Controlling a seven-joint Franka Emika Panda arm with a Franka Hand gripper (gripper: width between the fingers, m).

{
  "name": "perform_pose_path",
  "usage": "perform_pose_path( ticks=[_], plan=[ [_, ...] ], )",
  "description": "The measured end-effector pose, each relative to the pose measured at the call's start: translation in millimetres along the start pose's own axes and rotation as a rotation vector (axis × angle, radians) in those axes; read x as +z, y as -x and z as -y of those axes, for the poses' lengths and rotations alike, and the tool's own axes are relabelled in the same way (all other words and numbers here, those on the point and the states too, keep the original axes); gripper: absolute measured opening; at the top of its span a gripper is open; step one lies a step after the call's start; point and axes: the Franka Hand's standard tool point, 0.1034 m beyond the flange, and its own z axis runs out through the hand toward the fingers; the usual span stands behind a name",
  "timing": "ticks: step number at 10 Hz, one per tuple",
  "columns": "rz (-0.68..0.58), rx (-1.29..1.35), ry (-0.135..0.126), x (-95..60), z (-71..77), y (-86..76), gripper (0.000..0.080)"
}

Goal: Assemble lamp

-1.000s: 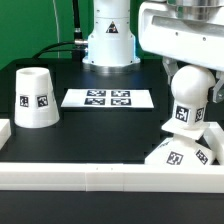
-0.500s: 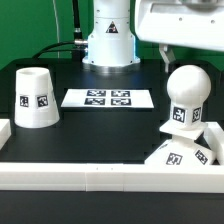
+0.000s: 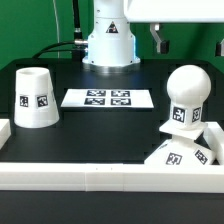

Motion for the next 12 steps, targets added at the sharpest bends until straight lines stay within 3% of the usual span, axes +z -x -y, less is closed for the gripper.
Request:
perform_pose_path(
  ticks=[3,4,6,7,12],
  plan=[
    [0.000,-0.013,0.001,0.6,-1.7,0.6,0.0698],
    [-0.017,-0.143,-0.008,-0.5,-27.9,6.6,0.0698],
    [-0.023,-0.289,0.005,-1.9,-104.4,19.6,0.0698],
    [-0.025,-0.301,0.001,0.0,-124.9,18.7,0.0698],
    [-0.024,-0.332,-0.002,1.5,-128.2,19.5,0.0698]
  ],
)
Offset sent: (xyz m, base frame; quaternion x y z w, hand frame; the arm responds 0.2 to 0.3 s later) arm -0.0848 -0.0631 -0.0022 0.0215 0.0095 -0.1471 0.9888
